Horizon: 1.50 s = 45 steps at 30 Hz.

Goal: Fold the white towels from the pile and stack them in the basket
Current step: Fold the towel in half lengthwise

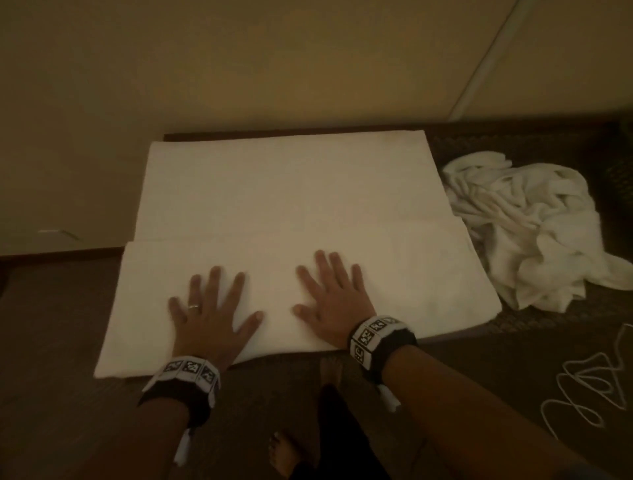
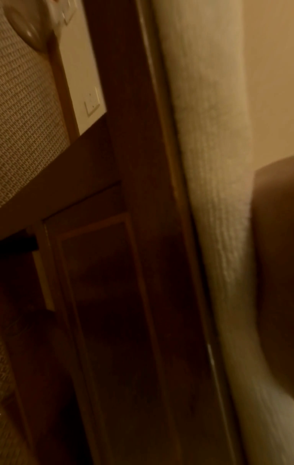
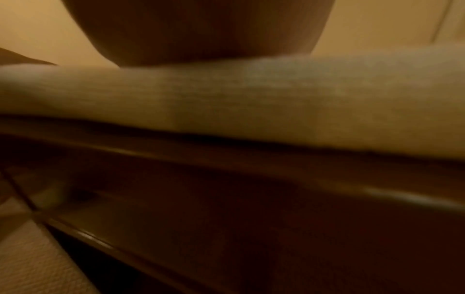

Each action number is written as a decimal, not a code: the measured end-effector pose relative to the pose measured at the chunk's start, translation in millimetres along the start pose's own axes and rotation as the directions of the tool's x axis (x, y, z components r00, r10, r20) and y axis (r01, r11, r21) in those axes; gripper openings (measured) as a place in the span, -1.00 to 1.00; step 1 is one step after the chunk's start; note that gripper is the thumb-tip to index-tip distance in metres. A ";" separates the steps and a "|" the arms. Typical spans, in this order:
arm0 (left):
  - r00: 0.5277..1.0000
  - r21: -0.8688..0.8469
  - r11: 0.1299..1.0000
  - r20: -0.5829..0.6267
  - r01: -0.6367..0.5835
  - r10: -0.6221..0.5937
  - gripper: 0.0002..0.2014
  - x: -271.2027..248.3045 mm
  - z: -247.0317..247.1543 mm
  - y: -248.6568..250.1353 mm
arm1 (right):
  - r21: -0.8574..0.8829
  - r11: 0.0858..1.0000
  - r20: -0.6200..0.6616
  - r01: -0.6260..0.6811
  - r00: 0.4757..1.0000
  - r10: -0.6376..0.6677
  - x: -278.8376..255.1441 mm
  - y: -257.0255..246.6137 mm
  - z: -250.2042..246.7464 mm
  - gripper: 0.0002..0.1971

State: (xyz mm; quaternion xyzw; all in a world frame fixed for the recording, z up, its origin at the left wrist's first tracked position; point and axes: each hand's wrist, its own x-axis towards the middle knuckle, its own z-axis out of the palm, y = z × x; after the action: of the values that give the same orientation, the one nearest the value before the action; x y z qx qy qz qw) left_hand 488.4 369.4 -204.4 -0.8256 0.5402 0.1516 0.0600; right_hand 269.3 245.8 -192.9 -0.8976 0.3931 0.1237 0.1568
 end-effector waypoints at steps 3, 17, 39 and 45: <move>0.999 -0.016 1.000 -0.042 -0.006 0.005 -0.20 -0.9 0.0 -2.2 | -0.001 0.998 -0.020 -0.060 0.998 0.060 -4.6 35.5 0.0 -0.29; 0.998 -0.015 1.000 -0.067 0.021 -0.022 -0.16 21.9 -31.6 -3.1 | 0.035 0.919 -0.085 -0.393 0.915 0.394 -27.2 149.9 -30.8 -0.37; 0.995 0.062 0.997 0.090 -0.040 0.034 -0.47 102.6 -89.6 0.1 | 0.059 0.961 -0.041 -0.270 0.961 0.272 57.2 153.5 -93.4 -0.59; 0.993 0.110 0.994 0.121 -0.006 -0.007 -0.42 206.9 -123.0 -6.7 | -0.082 0.970 -0.047 -0.229 0.973 0.226 147.7 185.7 -129.9 -0.52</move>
State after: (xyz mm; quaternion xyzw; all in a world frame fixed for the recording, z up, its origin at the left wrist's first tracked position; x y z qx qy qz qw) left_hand 594.0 159.0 -153.5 -0.8104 0.5429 0.1716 0.1382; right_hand 241.4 -21.1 -158.6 -0.8547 0.4905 0.1410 0.0952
